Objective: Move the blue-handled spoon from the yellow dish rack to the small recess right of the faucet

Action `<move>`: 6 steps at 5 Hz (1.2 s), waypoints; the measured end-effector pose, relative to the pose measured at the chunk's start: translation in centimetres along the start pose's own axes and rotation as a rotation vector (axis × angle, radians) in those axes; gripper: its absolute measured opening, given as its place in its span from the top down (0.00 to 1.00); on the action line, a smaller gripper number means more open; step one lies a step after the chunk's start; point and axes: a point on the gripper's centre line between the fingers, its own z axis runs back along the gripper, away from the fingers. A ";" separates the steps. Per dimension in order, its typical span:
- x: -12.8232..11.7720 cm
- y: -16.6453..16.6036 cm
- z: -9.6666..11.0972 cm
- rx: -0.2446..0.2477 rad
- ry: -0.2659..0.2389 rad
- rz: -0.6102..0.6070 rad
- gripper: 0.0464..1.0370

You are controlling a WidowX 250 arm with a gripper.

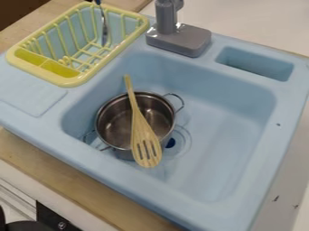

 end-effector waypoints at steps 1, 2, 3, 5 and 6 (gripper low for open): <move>-2.1 -1.9 1.4 -0.055 0.029 -0.011 0.94; -4.5 -3.0 1.6 -0.068 0.070 0.005 0.94; -6.4 -4.0 1.2 -0.067 0.118 0.029 0.94; -9.8 -7.0 0.5 -0.077 0.170 0.158 0.94; -10.8 -8.7 -0.5 -0.053 0.177 0.230 0.94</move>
